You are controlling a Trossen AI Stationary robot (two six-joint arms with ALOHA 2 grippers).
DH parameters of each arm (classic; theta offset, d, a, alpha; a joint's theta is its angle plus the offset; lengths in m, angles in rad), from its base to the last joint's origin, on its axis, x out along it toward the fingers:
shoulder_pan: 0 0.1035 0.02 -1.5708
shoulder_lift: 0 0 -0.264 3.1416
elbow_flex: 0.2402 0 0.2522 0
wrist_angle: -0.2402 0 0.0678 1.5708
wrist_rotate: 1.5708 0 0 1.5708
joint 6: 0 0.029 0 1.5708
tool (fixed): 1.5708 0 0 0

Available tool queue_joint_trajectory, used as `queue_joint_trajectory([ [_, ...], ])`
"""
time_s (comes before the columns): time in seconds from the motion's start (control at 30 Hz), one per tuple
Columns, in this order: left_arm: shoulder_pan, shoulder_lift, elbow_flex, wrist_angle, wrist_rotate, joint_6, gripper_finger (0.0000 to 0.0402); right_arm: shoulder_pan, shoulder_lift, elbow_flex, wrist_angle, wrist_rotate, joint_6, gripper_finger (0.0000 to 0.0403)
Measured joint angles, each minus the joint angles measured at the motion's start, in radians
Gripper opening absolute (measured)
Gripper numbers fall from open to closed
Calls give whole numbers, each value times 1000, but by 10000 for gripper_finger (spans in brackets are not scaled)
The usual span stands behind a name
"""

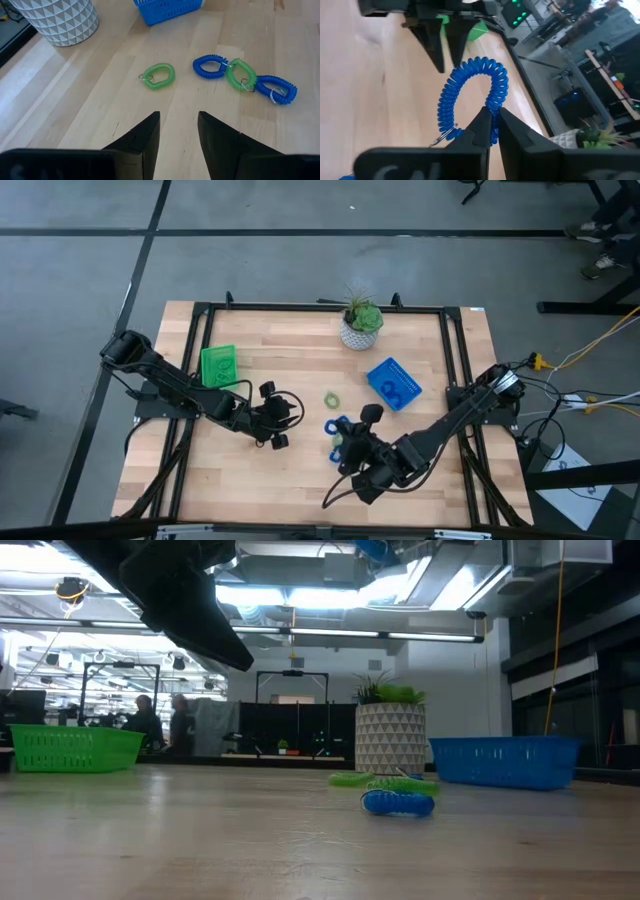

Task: Sort spring keychains
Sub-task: Put the blue spring keychain in the blue bin

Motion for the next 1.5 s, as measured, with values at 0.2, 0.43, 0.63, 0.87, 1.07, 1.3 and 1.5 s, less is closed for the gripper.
queue_joint_trajectory([
  [0.2, 0, 0, 0, 0, 0, 0, 128, -7, 0, 0, -204, 10, 178, 25],
  [0.43, 0, 0, 0, 0, 0, -3, 127, -36, 0, 0, -501, 2, 502, 25],
  [0.63, 0, 0, 0, 0, 0, -3, 127, -60, -2, -41, -543, 2, 555, 26],
  [0.87, 0, 0, 0, 0, 0, -3, 127, -115, -25, -138, -535, -61, 593, 26],
  [1.07, 0, 0, 0, 3, -1, -3, 127, -117, -116, -231, -456, -40, 597, 26],
  [1.3, 0, 0, 0, 3, -1, -2, 128, -121, -317, -480, -156, -64, 556, 26],
  [1.5, 0, 0, 0, 7, -2, -3, 128, -131, -473, -634, 79, -88, 458, 26],
])
